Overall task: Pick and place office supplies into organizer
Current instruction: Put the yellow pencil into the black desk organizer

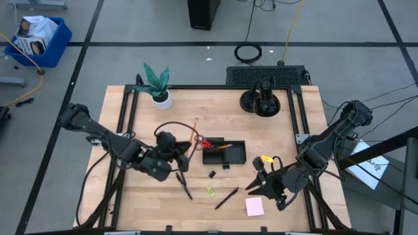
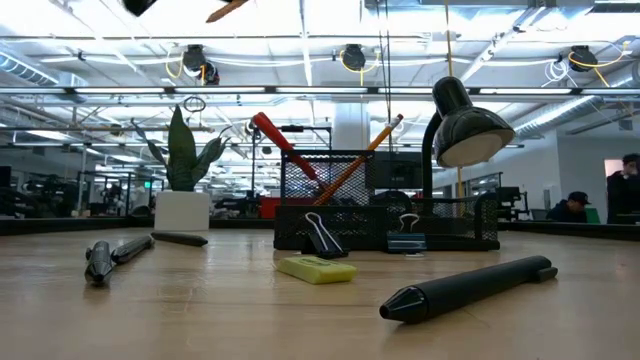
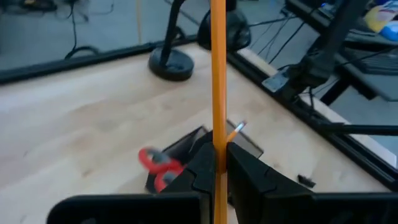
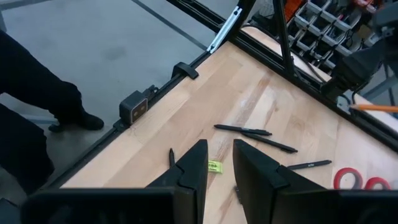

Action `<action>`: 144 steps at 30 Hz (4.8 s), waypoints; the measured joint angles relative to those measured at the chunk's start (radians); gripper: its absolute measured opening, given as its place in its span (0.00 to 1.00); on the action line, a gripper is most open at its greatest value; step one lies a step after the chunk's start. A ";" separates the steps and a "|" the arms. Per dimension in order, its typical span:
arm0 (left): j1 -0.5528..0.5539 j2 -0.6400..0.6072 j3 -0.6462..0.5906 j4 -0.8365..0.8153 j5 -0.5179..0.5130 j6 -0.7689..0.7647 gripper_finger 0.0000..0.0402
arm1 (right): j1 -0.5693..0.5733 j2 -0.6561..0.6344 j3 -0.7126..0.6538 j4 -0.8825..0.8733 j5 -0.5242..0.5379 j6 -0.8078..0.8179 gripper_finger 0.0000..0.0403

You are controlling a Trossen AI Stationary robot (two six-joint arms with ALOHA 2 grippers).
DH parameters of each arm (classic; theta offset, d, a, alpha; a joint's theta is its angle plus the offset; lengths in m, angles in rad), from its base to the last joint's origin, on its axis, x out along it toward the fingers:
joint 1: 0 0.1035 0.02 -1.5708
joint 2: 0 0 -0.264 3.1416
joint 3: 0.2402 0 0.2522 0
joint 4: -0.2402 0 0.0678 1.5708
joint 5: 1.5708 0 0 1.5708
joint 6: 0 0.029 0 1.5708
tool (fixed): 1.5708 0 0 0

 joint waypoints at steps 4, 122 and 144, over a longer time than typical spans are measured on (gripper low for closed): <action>0.020 0.000 0.000 0.083 0.003 0.105 0.08 | 0.000 0.000 0.000 0.000 0.080 -0.035 0.17; 0.184 0.071 0.000 0.493 0.200 0.828 0.08 | -0.187 -0.172 0.000 -0.123 0.554 0.153 0.17; 0.152 0.071 0.000 0.522 0.239 0.815 0.08 | -0.290 -0.163 0.000 0.076 0.143 0.026 0.17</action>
